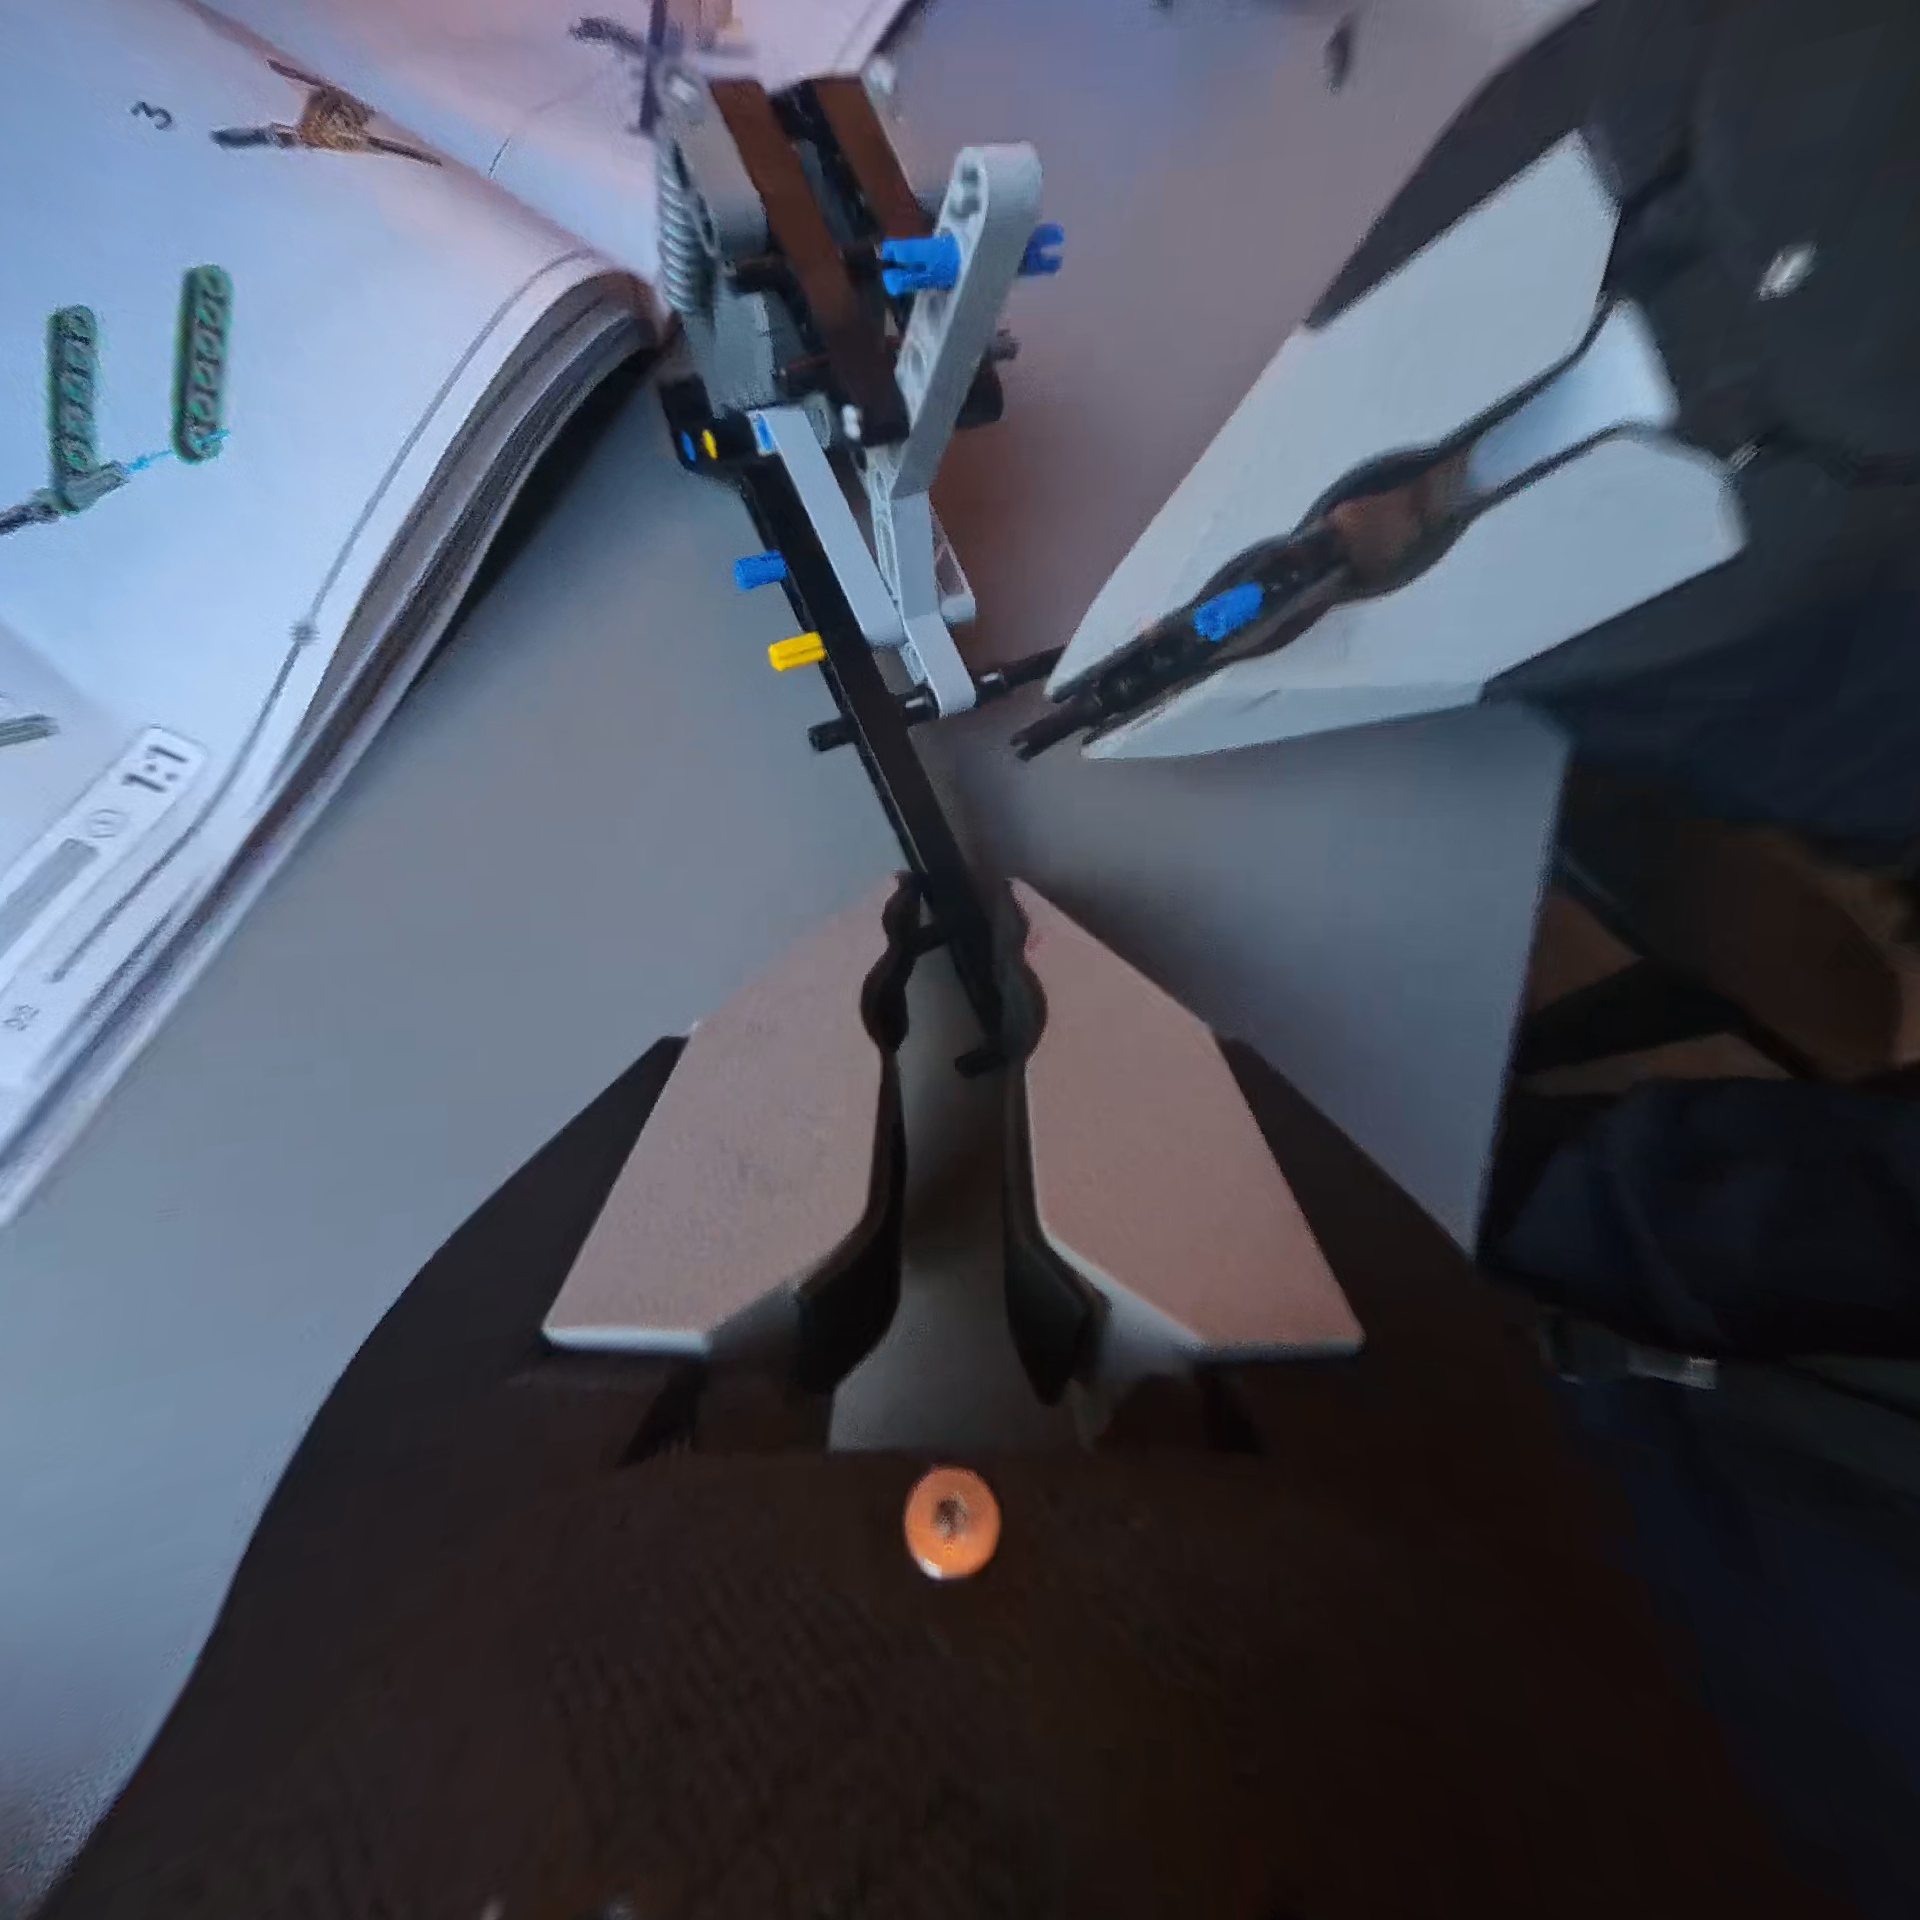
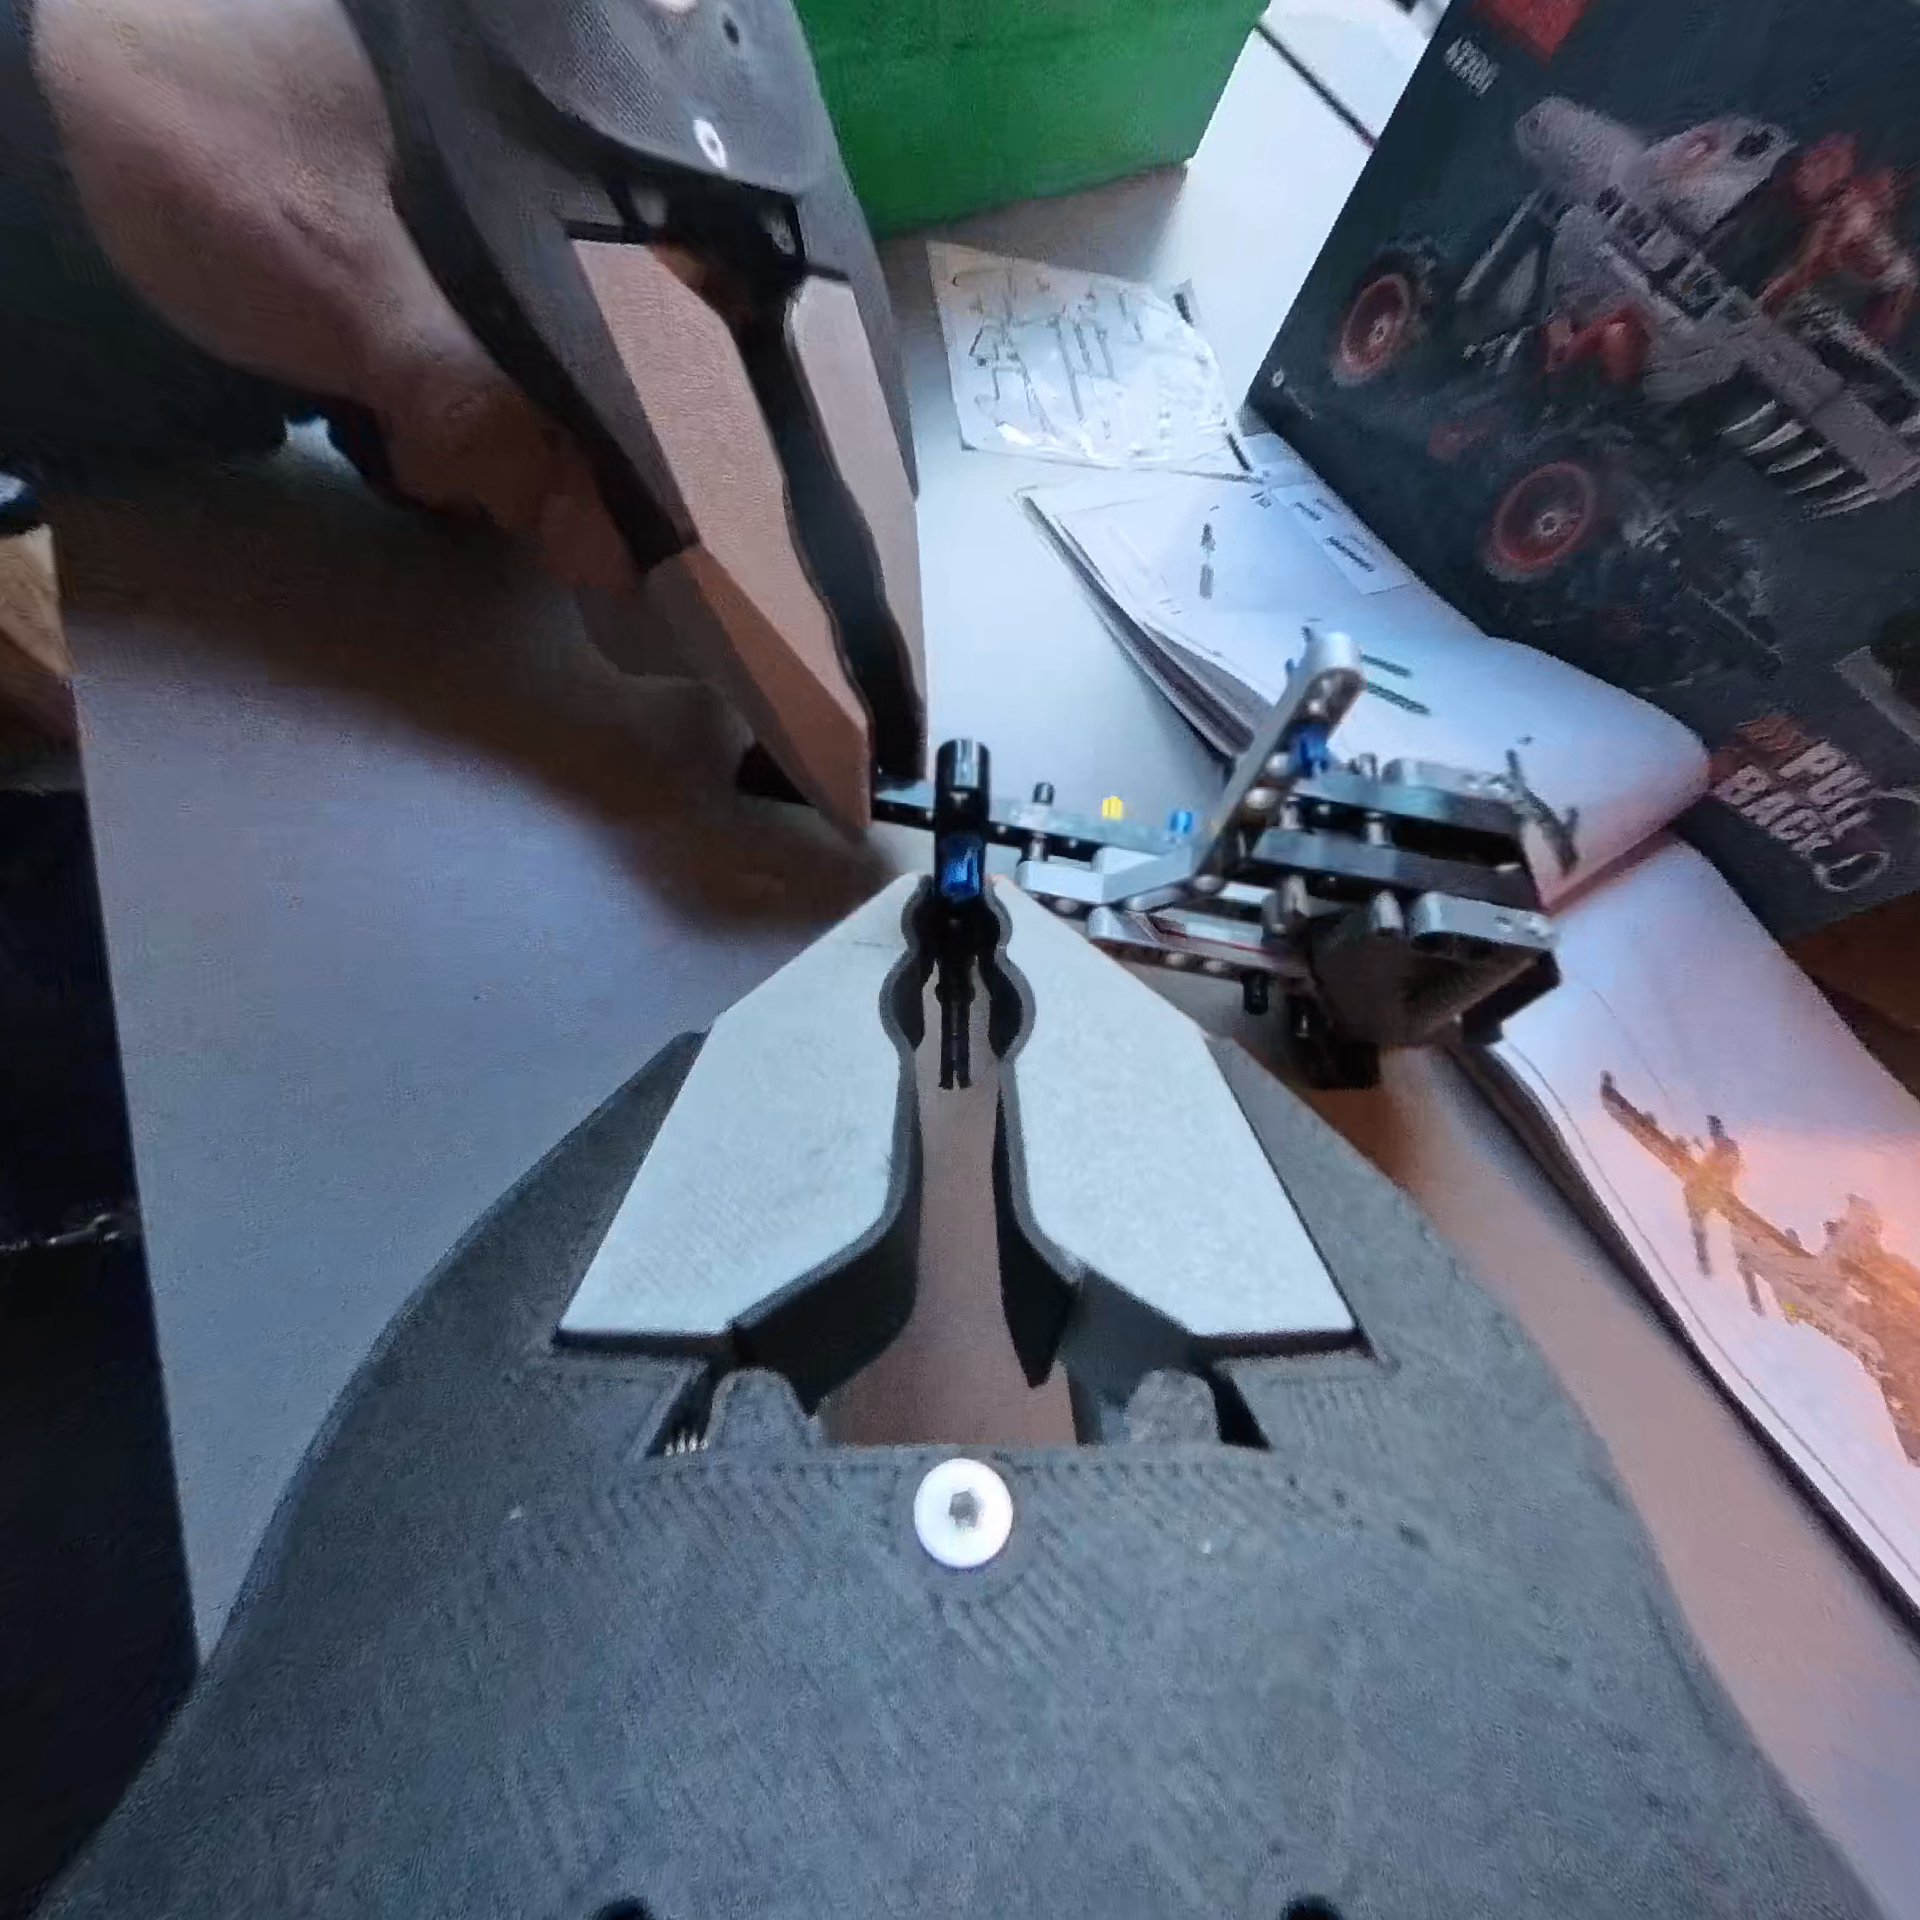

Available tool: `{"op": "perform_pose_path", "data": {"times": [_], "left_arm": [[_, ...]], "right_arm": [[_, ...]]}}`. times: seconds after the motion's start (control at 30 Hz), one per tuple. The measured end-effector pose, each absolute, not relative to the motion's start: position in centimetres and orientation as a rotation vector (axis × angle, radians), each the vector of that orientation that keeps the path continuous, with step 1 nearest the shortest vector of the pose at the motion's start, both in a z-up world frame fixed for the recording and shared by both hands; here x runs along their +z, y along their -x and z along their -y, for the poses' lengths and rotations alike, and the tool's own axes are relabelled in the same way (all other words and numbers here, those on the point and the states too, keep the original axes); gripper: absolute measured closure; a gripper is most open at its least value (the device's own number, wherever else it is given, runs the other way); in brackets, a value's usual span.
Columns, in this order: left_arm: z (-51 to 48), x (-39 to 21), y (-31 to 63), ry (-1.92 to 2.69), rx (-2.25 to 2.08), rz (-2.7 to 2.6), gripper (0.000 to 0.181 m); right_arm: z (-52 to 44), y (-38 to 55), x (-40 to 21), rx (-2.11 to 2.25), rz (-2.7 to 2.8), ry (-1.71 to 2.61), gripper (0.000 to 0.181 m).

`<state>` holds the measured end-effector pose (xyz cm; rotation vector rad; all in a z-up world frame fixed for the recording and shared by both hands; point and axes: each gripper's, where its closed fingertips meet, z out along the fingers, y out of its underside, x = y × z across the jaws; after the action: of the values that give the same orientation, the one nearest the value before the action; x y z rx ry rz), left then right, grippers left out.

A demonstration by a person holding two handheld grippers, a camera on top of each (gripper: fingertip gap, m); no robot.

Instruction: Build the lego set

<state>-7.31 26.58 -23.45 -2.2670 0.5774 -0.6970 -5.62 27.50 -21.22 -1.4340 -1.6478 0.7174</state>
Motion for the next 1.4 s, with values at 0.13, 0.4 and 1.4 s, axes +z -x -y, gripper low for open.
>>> {"op": "perform_pose_path", "data": {"times": [0.13,0.4,1.4], "left_arm": [[-26.2,-20.8,6.5,2.141,-1.227,-0.366,0.169],[-25.4,-19.5,6.6,2.067,-1.57,-0.242,0.168],[-21.3,-17.6,6.3,2.073,-1.173,-0.866,0.151]], "right_arm": [[-27.2,4.9,-19.3,0.807,1.554,1.391,0.177],[-26.4,4.2,-17.3,0.88,1.493,1.302,0.177],[-22.2,6.5,-19.0,1.017,1.992,1.414,0.176]]}}
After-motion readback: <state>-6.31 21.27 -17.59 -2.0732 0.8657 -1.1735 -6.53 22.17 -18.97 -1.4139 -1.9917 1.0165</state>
